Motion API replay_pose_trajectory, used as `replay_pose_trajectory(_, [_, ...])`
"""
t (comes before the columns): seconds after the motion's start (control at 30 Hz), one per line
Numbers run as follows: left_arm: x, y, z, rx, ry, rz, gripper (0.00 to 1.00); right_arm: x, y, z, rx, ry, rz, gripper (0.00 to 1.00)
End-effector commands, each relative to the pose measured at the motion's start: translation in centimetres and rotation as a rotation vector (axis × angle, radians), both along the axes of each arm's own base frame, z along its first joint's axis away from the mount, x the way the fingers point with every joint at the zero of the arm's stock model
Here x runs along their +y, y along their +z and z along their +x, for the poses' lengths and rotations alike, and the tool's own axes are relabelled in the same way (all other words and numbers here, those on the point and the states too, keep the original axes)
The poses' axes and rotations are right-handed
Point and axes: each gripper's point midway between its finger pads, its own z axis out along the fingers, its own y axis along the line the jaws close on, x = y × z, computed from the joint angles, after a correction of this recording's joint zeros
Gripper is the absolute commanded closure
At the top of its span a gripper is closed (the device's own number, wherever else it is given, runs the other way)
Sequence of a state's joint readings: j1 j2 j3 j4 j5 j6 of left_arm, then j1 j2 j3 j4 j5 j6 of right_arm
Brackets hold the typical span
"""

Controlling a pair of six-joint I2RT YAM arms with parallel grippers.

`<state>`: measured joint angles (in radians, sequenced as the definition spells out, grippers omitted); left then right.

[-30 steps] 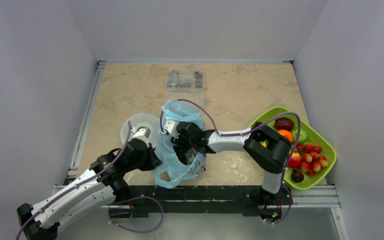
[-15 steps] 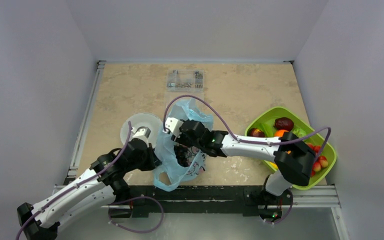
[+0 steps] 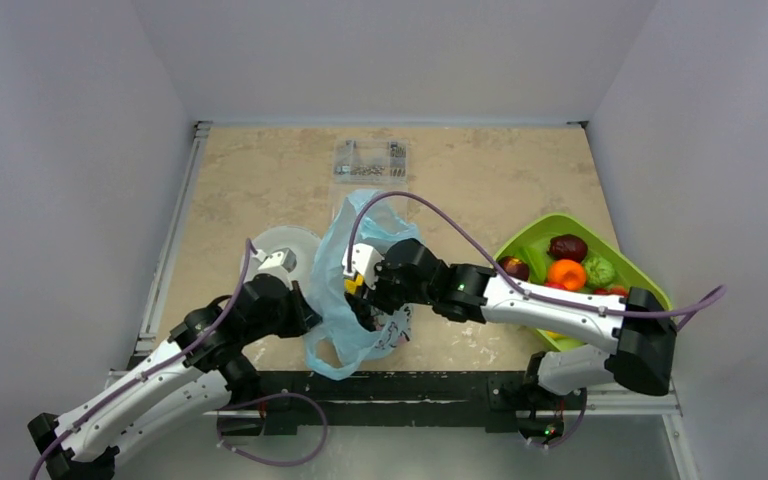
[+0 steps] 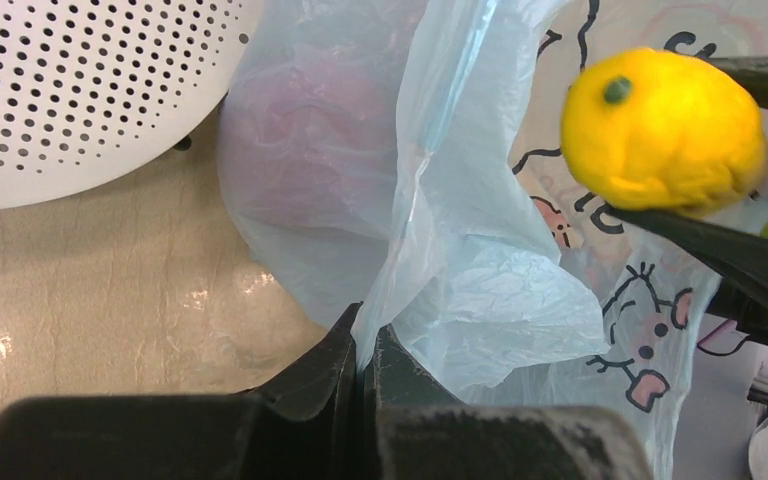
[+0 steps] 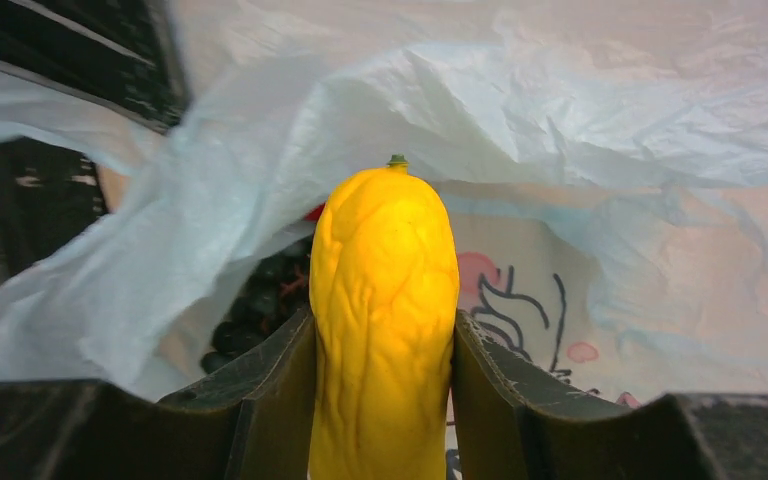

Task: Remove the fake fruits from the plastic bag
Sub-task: Take out the fake fruit from the plastic bag, then place the fake fruit in the bin.

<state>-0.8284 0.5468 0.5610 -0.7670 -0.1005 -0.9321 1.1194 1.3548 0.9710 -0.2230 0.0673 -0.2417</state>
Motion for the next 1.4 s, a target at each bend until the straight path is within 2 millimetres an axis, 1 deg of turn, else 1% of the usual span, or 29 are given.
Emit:
replay_pose_trajectory(0.0, [-0.8,1.0,0.5,-0.027,-0.008,-0.039,1.00,2.5,6.3,-3.8,0.092,0.157,0.231,1.00])
replay_pose_trajectory(0.17, [-1.9,1.0,0.5,-0.012,-0.039,-0.064,1.00,5.2,12.8,-5.4,0.163,0.210,0.509,1.00])
replay_pose_trajectory(0.2, [-2.0,1.1,0.4,-0.010,-0.042,-0.066,1.00,5.6,14.3,-5.6,0.183,0.209,0.576,1.00])
replay_pose_trajectory(0.23, [-2.1,1.1,0.4,-0.009,-0.043,-0.068,1.00,5.9,16.5,-5.8,0.187,0.215,0.665,1.00])
replay_pose_trajectory(0.27, [-2.1,1.0,0.4,-0.007,-0.043,-0.069,1.00,6.1,17.4,-6.3,0.219,0.223,0.707,1.00])
replay_pose_trajectory(0.3, [-2.1,1.0,0.4,-0.005,-0.044,-0.071,1.00,6.3,19.2,-6.6,0.226,0.242,0.776,1.00])
replay_pose_trajectory(0.33, [-2.1,1.0,0.3,-0.005,-0.042,-0.072,1.00,6.3,20.4,-6.8,0.241,0.251,0.814,1.00])
replay_pose_trajectory(0.43, [-2.1,0.7,0.3,0.004,-0.037,-0.069,1.00,6.4,24.0,-8.0,0.291,0.297,0.877,1.00])
replay_pose_trajectory(0.5, [-2.1,0.5,0.3,0.015,-0.033,-0.064,1.00,5.8,26.7,-8.1,0.288,0.286,0.914,1.00])
replay_pose_trajectory(0.53, [-2.1,0.4,0.3,0.019,-0.031,-0.065,1.00,5.1,28.2,-7.6,0.265,0.252,0.937,1.00])
replay_pose_trajectory(0.63, [-2.2,0.3,0.4,0.022,-0.027,-0.071,1.00,2.6,30.8,-5.2,0.204,0.069,0.981,1.00])
replay_pose_trajectory(0.7, [-2.2,0.3,0.4,0.018,-0.018,-0.077,1.00,0.0,31.6,-2.7,0.146,-0.123,0.990,1.00])
replay_pose_trajectory(0.77, [-2.2,0.4,0.4,0.010,-0.013,-0.090,1.00,-3.1,31.7,-0.1,0.069,-0.328,0.982,1.00])
replay_pose_trajectory(0.8, [-2.1,0.4,0.4,0.007,-0.012,-0.091,1.00,-5.5,31.7,1.4,0.010,-0.464,0.979,1.00])
replay_pose_trajectory(0.87, [-2.0,0.3,0.4,0.007,-0.012,-0.084,1.00,-9.6,31.0,3.5,-0.077,-0.677,0.955,1.00])
replay_pose_trajectory(0.97, [-2.1,0.2,0.4,0.010,-0.018,-0.077,1.00,-15.4,29.0,5.9,-0.186,-0.950,0.883,1.00])
replay_pose_trajectory(1.03, [-2.2,0.1,0.4,0.015,-0.022,-0.077,1.00,-19.3,27.3,7.5,-0.216,-1.113,0.832,1.00])
replay_pose_trajectory(1.13, [-2.2,-0.2,0.2,0.020,-0.027,-0.079,1.00,-24.2,24.4,8.9,-0.227,-1.307,0.737,1.00])
replay_pose_trajectory(1.2, [-2.2,-0.3,0.2,0.019,-0.031,-0.084,1.00,-26.7,22.7,9.8,-0.245,-1.408,0.669,1.00])
replay_pose_trajectory(1.23, [-2.3,-0.2,0.2,0.015,-0.033,-0.086,1.00,-27.5,21.5,10.4,-0.244,-1.444,0.634,1.00])
replay_pose_trajectory(1.3, [-2.3,0.1,0.3,0.005,-0.035,-0.087,1.00,-28.8,17.6,12.1,-0.176,-1.500,0.556,1.00])
replay_pose_trajectory(1.37, [-2.3,0.5,0.4,-0.006,-0.043,-0.086,1.00,-29.5,13.1,13.6,-0.031,-1.515,0.530,1.00])
